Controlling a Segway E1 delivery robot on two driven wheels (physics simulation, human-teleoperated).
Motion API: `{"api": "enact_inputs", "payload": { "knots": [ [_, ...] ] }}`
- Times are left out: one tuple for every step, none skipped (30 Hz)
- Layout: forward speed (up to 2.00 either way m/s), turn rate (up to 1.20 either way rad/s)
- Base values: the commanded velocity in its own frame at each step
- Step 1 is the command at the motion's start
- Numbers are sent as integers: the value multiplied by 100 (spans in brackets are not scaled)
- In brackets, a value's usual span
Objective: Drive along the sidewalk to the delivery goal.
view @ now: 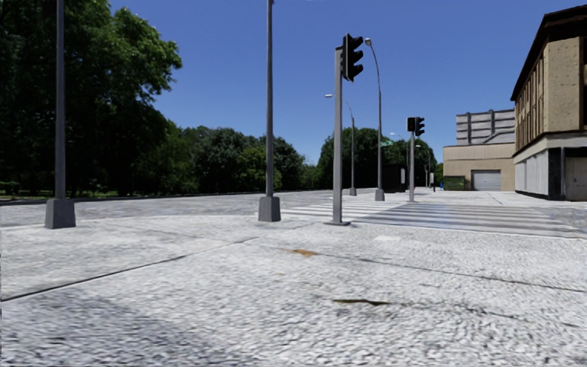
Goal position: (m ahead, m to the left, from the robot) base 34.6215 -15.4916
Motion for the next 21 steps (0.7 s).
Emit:
{"api": "enact_inputs", "payload": {
  "knots": [
    [181, -120],
    [181, -109],
    [181, -33],
    [181, -13],
    [181, -4],
    [181, 0],
    [181, 0],
    [181, 0],
    [181, 0],
    [181, 0],
    [181, 0],
    [181, 0],
    [181, 0],
    [181, 0],
    [181, 0],
    [181, 0],
    [181, 0],
    [181, 0],
    [181, 0],
    [181, 0],
    [181, 0]
  ]
}}
